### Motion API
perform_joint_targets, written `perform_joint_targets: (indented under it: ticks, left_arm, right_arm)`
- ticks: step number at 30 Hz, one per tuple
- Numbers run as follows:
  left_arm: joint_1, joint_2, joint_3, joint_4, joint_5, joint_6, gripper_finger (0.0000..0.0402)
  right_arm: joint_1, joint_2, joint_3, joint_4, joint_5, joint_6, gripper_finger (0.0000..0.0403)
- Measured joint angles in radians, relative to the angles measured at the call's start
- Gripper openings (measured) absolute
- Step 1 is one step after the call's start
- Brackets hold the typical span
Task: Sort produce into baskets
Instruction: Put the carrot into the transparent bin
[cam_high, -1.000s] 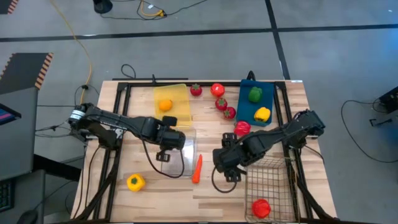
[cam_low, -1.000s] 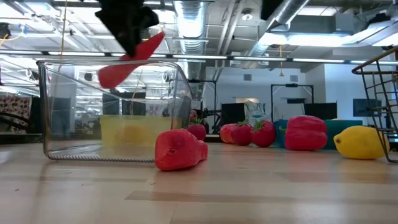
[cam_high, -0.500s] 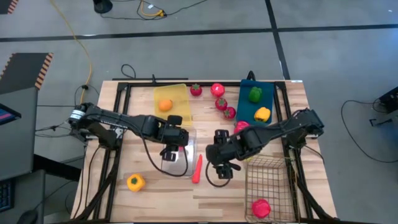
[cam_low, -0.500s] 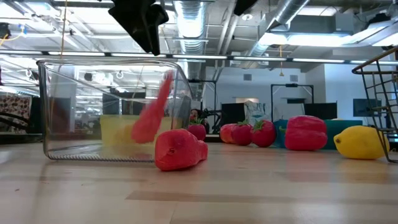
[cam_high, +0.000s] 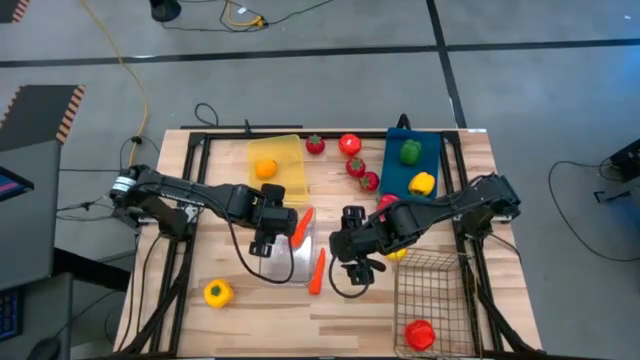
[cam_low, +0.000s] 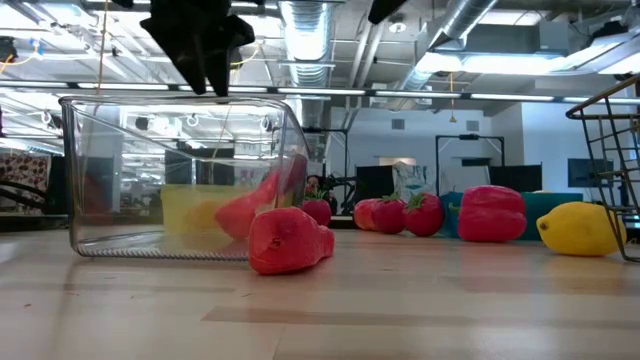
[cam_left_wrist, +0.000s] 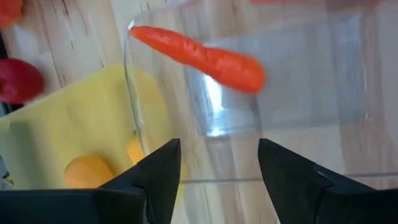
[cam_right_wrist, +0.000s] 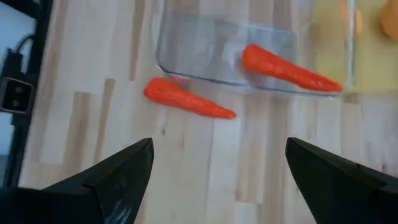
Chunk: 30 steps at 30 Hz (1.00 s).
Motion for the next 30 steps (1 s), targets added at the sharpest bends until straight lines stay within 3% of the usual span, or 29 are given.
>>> perform_joint_targets:
  ticks: [10, 19, 30]
  left_arm:
    - [0.000, -0.189, -0.002, -0.027, -0.007, -0.073, 0.0194]
    - [0.000, -0.400, -0.099, 0.056, -0.064, -0.182, 0.0193]
    - [-0.003, -0.479, -0.211, 0.087, -0.080, -0.242, 0.0193]
  right_arm:
    - [0.017, 0.142, -0.075, 0.043, -0.001, -0.071, 0.0375]
    - [-0.025, 0.258, -0.079, 0.092, -0.007, -0.201, 0.0364]
    - [-0.053, 0.336, -0.083, 0.171, -0.112, -0.290, 0.0363]
